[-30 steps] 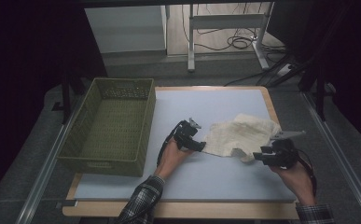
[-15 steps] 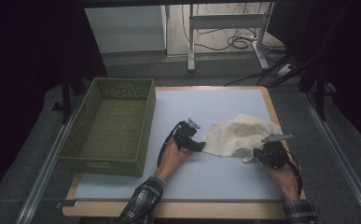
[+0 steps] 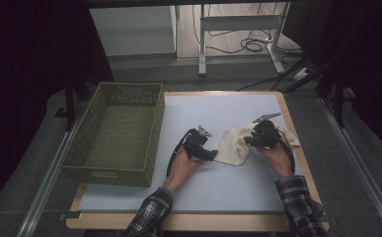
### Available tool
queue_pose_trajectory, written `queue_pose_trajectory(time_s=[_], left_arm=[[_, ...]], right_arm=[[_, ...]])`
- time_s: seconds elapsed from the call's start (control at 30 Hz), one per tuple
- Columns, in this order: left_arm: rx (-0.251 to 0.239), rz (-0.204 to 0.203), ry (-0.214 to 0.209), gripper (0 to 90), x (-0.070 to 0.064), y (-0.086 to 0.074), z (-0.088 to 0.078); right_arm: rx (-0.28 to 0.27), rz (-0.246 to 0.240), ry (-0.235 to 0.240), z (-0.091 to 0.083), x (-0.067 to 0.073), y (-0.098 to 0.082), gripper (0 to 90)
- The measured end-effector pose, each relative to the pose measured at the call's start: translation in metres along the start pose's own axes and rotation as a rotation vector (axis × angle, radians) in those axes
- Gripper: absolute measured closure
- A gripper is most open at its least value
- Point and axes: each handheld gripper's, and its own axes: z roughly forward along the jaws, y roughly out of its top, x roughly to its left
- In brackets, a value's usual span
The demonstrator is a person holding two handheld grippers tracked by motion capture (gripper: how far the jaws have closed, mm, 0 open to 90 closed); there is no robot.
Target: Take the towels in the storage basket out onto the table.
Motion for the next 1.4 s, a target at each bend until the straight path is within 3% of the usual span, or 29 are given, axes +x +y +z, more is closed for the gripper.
queue_pose_trajectory(time_s=[0.13, 0.27, 0.43, 0.53, 0.63, 0.7, 0.73, 0.77, 0.8, 0.97, 1.0, 1.07, 1.13, 1.17, 1.27, 1.4], left_arm=[[-0.007, -0.003, 0.000, 20.8, 0.000, -0.001, 0.000], [-0.007, -0.006, 0.001, 20.8, 0.000, 0.000, 0.000], [-0.006, -0.010, 0.003, 20.8, -0.001, 0.000, 0.000], [-0.003, -0.010, 0.004, 20.8, -0.001, 0.000, 0.000], [-0.007, -0.008, 0.008, 21.3, -0.002, 0.000, 0.000], [-0.003, 0.001, 0.006, 22.5, -0.003, 0.000, -0.001], [-0.003, 0.011, -0.003, 25.8, -0.003, 0.000, -0.002], [-0.005, 0.031, -0.021, 35.7, -0.006, 0.001, -0.003], [-0.002, 0.039, -0.029, 40.6, -0.007, 0.001, -0.004], [0.012, 0.044, -0.066, 60.9, -0.014, 0.004, -0.006], [0.014, 0.042, -0.088, 74.2, -0.016, 0.004, -0.006], [0.017, 0.044, -0.112, 87.5, -0.018, 0.004, -0.006], [0.021, 0.052, -0.113, 88.6, -0.019, 0.004, -0.007], [0.027, 0.044, -0.128, 88.8, -0.018, 0.002, -0.010], [0.023, 0.020, -0.139, 88.7, -0.015, -0.003, -0.019], [0.026, 0.015, -0.144, 88.7, -0.018, -0.017, -0.036]], right_arm=[[-0.013, 0.009, 0.007, 0.003, 0.000, 0.003, 52.1], [-0.041, 0.012, 0.014, -0.019, 0.001, 0.003, 51.9], [-0.028, 0.035, 0.067, -0.038, 0.004, -0.011, 52.5], [-0.021, 0.028, 0.075, -0.038, 0.006, -0.017, 52.5], [-0.017, 0.032, 0.116, -0.025, 0.012, -0.028, 52.5], [-0.005, 0.019, 0.100, -0.019, 0.014, -0.029, 52.6], [-0.001, 0.004, 0.070, -0.014, 0.017, -0.030, 59.8], [0.005, -0.020, 0.038, -0.010, 0.020, -0.031, 77.6], [-0.002, -0.024, 0.037, -0.010, 0.020, -0.031, 84.0], [-0.039, -0.026, 0.030, -0.028, 0.020, -0.034, 86.0], [-0.055, -0.029, 0.026, -0.042, 0.019, -0.038, 86.1], [-0.061, -0.034, 0.016, -0.055, 0.019, -0.044, 86.1], [-0.059, -0.037, 0.011, -0.062, 0.018, -0.049, 86.0], [-0.058, -0.033, -0.003, -0.078, 0.017, -0.061, 86.0], [-0.051, -0.026, -0.004, -0.094, 0.015, -0.078, 85.9], [-0.032, -0.017, 0.023, -0.109, 0.018, -0.101, 85.8]])
